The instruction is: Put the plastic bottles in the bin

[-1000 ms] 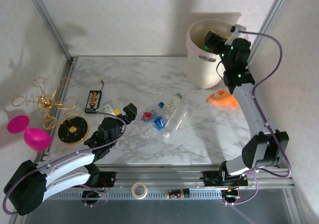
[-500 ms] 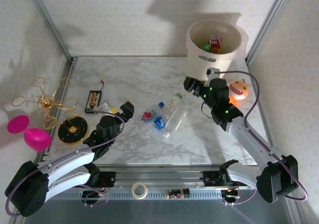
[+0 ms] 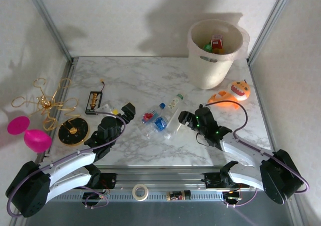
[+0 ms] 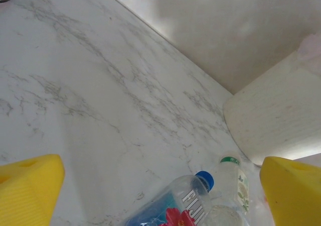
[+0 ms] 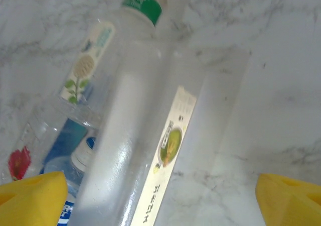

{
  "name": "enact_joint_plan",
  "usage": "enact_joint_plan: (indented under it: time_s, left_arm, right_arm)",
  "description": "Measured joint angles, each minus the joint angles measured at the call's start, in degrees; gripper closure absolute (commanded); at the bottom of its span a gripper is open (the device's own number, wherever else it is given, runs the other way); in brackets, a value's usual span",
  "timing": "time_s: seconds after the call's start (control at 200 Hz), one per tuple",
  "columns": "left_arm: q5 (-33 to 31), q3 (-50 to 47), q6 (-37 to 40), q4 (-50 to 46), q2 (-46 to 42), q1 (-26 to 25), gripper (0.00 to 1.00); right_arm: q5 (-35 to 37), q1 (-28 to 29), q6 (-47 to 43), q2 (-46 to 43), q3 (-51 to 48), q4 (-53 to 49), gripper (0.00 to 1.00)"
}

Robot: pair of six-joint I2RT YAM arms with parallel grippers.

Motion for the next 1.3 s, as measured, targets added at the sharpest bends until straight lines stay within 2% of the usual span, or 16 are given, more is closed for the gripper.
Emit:
enact_joint_plan:
  time_s: [0.255,0.726,1.172,1.297]
  left_arm:
    - [1.3,0.0,-0.6,0.0,1.9,0.2,0.00]
    - [1.6,-0.4,-1.5,0.1,1.1,0.4,0.00]
    - [1.6,-0.5,-1.7,0.5,1.5,0.7,0.00]
    - [1.6,-0.5,-1.7,0.8,2.4,0.7,0.00]
  right_arm:
    - [0.3,3.5,2.3,9.6,2.4,4.2,0.01]
    - [5.7,5.6,2.0,23.2,13.1,2.0,0.01]
    - [13.2,6.3,1.8,24.8,14.4,-5.8,0.03]
    - [14.4,6.3,1.8,24.3,13.6,-6.4,0.10]
